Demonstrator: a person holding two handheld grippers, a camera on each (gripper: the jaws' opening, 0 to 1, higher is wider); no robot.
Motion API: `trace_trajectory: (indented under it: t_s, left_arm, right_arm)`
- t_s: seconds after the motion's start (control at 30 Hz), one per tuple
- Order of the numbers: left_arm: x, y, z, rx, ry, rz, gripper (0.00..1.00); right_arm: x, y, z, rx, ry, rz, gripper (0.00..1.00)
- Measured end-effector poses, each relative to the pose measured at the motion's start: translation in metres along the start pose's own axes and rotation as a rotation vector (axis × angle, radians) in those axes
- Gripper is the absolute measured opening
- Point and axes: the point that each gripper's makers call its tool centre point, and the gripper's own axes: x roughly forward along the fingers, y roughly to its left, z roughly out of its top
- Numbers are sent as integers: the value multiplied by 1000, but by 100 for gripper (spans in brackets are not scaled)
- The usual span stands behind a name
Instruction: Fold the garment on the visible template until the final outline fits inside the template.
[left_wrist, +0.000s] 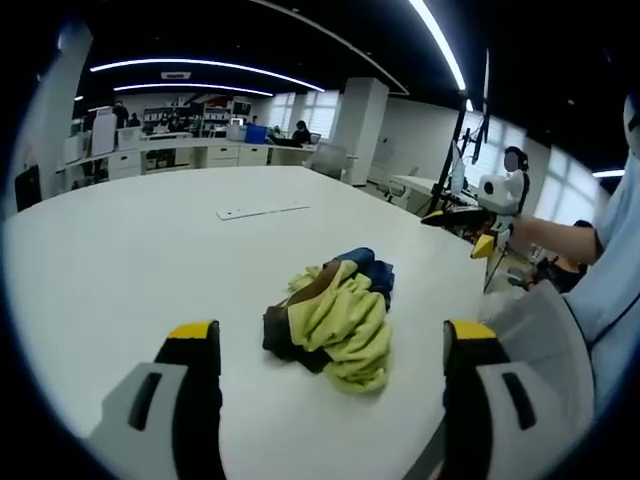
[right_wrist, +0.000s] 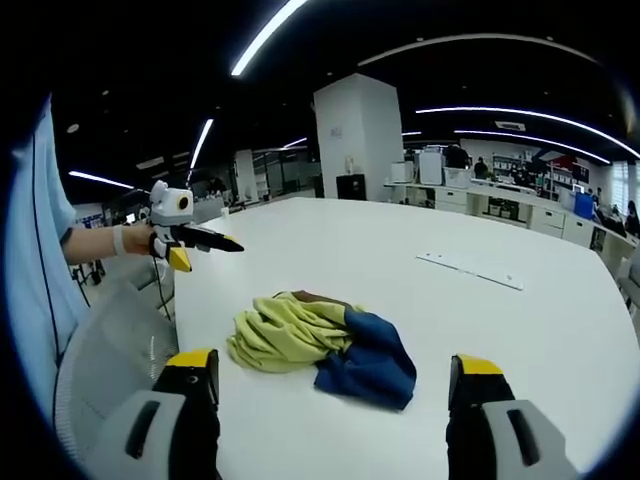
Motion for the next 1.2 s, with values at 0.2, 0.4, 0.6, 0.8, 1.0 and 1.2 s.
trace_trajectory:
  t_s: [0.2, 0.4, 0.6, 0.8, 1.0, 1.2]
  left_arm:
    - [0, 0, -2, -6, 2, -1, 89]
    - [0, 1, -3, -11, -1, -3, 89]
    - [1, 0, -4, -12, 2, -6, 89]
    - [2, -1, -4, -15, 2, -8, 89]
    - [2, -1, -5, -19, 2, -8, 89]
    - [1, -1, -6, -19, 3, -7, 89]
  right_arm:
    - [2, 2, -1, 3, 3, 4, 97]
    - [1, 1, -1, 5, 2, 2, 96]
    - [1, 1, -3, 10, 5, 1, 96]
    - [1, 1, -6, 13, 9, 1, 96]
    - [1, 1, -7, 18, 11, 1, 96]
    - [2, 2, -10, 22, 18, 5, 96]
